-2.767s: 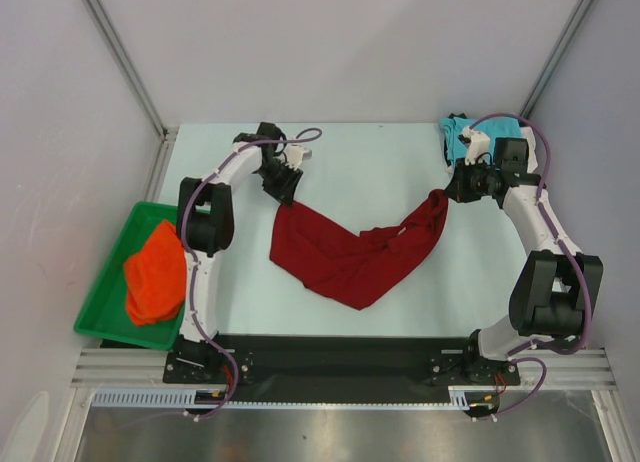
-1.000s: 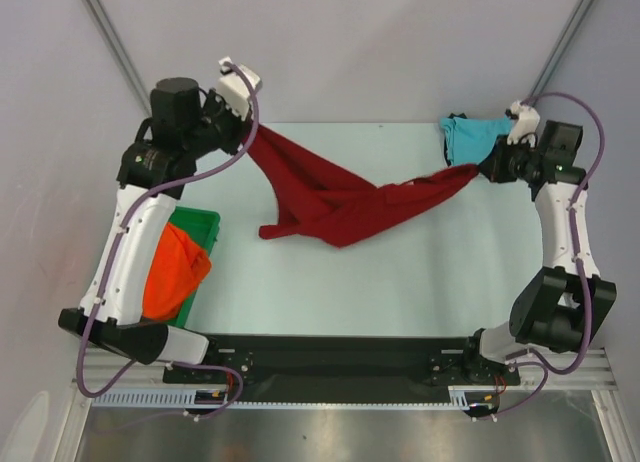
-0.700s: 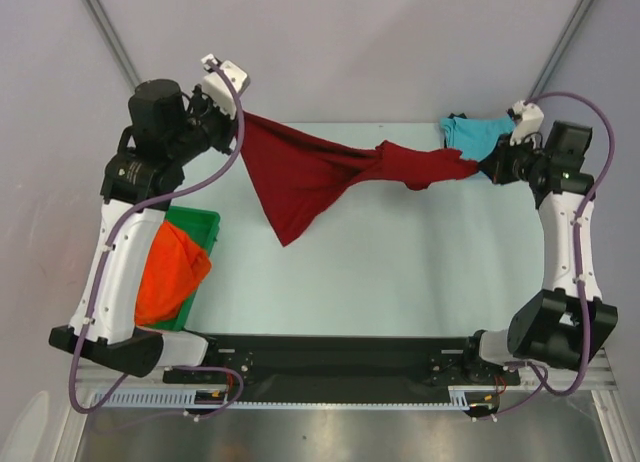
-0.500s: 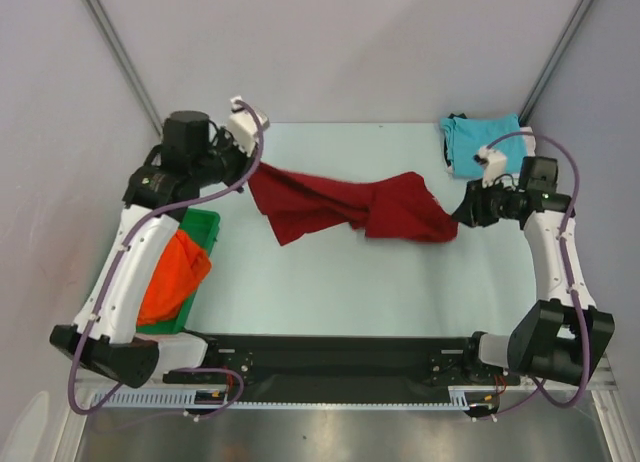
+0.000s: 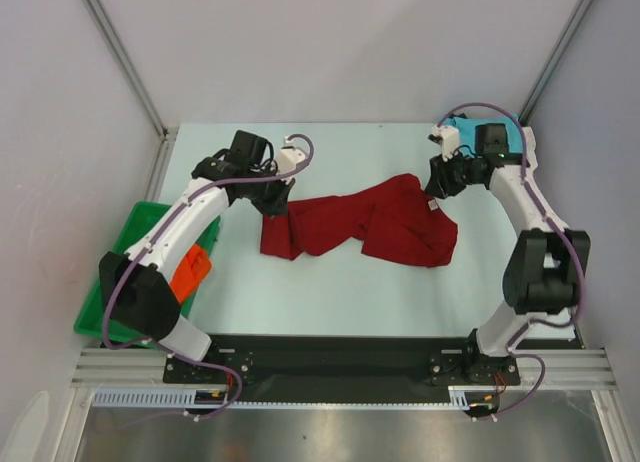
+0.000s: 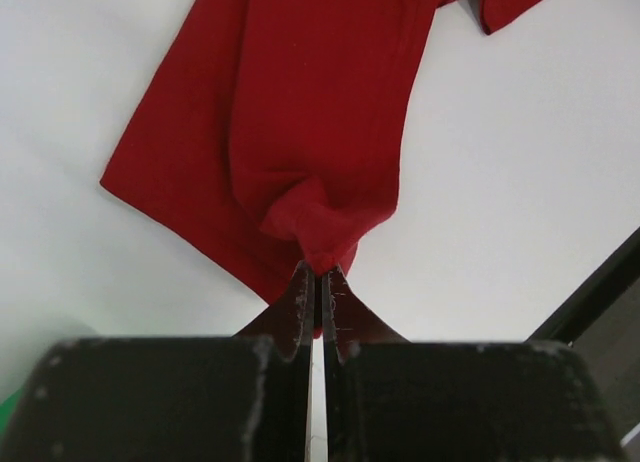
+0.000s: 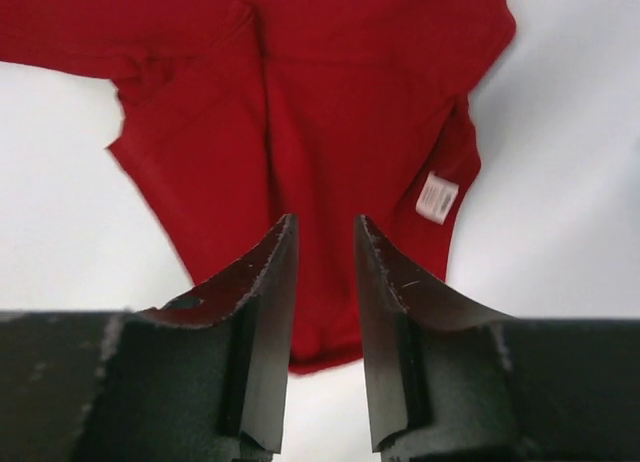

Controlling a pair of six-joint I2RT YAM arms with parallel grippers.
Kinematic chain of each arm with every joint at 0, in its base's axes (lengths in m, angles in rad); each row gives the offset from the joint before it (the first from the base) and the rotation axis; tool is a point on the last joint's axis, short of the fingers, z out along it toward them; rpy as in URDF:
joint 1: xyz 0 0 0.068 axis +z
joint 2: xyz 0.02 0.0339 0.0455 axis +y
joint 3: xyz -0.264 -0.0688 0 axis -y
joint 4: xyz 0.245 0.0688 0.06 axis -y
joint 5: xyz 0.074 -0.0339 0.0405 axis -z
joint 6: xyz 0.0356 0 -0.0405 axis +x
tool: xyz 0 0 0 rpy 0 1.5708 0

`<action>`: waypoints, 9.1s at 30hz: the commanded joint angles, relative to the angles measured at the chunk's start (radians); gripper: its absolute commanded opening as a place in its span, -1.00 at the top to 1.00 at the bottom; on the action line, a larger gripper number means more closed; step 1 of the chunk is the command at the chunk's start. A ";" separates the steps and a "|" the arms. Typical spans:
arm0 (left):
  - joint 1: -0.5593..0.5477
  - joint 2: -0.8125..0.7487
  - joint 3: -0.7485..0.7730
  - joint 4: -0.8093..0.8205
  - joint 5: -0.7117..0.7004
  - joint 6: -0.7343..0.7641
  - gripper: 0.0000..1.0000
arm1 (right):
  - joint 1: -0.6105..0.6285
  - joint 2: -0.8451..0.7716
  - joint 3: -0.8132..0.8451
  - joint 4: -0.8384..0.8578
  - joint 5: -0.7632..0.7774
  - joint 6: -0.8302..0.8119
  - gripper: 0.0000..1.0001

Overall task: Fold and stack the t-shirts
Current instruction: Flatten the tshirt out

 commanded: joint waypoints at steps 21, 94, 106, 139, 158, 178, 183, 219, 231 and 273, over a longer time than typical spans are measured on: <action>-0.002 0.084 0.109 0.049 -0.120 0.020 0.99 | -0.121 0.018 -0.128 -0.308 0.028 -0.503 0.38; -0.033 0.174 0.190 0.052 -0.192 0.034 0.99 | -0.053 0.333 0.009 -0.330 0.003 -0.457 0.60; -0.036 0.167 0.205 0.054 -0.207 0.045 0.99 | -0.061 0.252 0.061 -0.330 -0.006 -0.436 1.00; -0.054 0.181 0.242 0.059 -0.256 0.068 0.99 | -0.150 0.438 0.183 -0.632 -0.105 -0.500 0.10; -0.085 0.193 0.256 0.055 -0.288 0.083 0.99 | -0.139 0.515 0.225 -0.627 -0.133 -0.487 0.13; -0.096 0.162 0.221 0.060 -0.314 0.100 0.99 | -0.133 0.537 0.237 -0.590 -0.187 -0.424 0.26; -0.097 0.147 0.207 0.063 -0.322 0.103 0.99 | -0.135 0.524 0.233 -0.554 -0.181 -0.392 0.54; -0.097 -0.105 0.334 0.106 -0.471 0.177 1.00 | -0.049 -0.209 -0.015 -0.506 -0.119 -0.332 1.00; -0.097 -0.014 0.241 0.065 -0.310 0.088 0.99 | -0.047 0.104 -0.136 -0.349 -0.116 -0.304 1.00; -0.097 0.009 0.219 0.075 -0.308 0.088 0.99 | -0.095 0.179 -0.037 -0.469 -0.214 -0.361 0.40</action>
